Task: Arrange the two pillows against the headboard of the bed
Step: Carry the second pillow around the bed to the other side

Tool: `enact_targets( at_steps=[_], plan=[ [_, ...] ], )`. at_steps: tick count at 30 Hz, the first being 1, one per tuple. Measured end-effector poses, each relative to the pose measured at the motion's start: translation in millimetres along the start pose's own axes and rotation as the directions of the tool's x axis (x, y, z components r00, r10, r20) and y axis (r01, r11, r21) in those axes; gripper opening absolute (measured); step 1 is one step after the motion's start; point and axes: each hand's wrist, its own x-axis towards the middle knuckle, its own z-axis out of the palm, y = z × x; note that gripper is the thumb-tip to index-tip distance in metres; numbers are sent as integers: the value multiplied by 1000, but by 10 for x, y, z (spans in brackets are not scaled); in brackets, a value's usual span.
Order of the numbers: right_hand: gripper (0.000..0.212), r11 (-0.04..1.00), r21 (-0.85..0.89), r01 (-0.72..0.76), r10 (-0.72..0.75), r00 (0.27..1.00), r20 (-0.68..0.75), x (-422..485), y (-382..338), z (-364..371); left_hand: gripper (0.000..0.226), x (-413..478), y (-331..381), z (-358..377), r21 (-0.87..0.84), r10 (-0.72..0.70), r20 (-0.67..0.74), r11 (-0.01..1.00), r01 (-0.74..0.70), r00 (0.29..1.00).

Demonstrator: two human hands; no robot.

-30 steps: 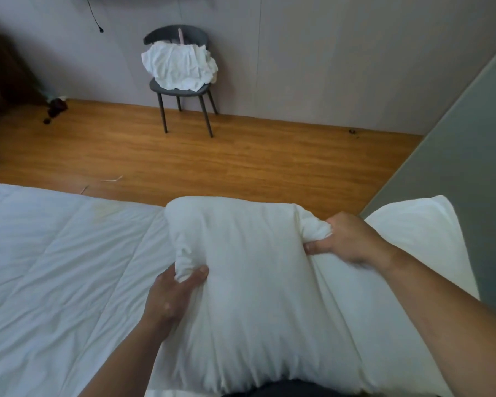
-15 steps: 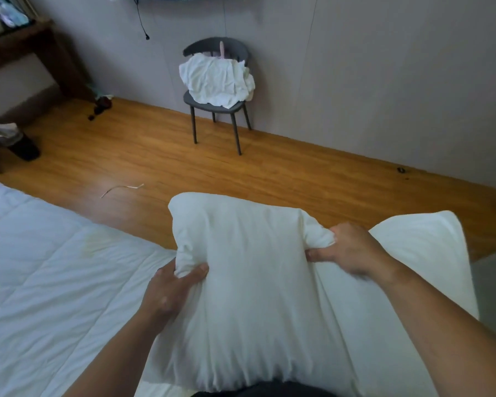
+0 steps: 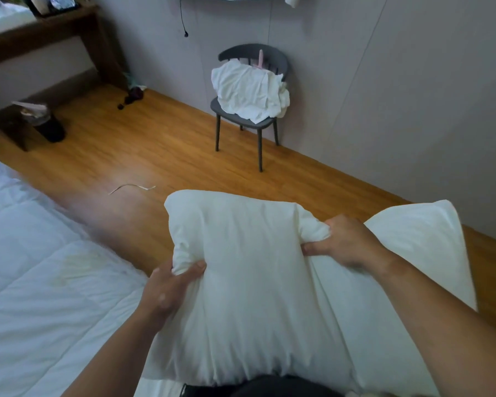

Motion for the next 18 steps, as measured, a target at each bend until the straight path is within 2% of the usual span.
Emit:
enact_targets(
  at_steps=[6, 10, 14, 16, 18],
  plan=[
    [53, 999, -40, 23, -23, 1000, 4, 1133, -379, -409, 69, 1071, 440, 46, -75, -61, -36, 995, 59, 997],
    [52, 997, -40, 66, -65, 998, 13, 1873, -728, -615, 49, 1627, 891, -123, -67, -55, -83, 997, 49, 995],
    [49, 990, -34, 137, -135, 990, 38, 2664, -1167, -780, 38, 2152, 1235, -351, -56, -68, -173, 997, 59, 983],
    [45, 981, -44, 187, -183, 981, 70, 3083, -1421, -826, 42, 2422, 1348, -475, -71, -79, -212, 995, 65, 974],
    [44, 970, -47, 237, -231, 968, 102, 3526, -1670, -833, 55, 2705, 1418, -595, -76, -88, -278, 995, 69, 957]
  ],
)
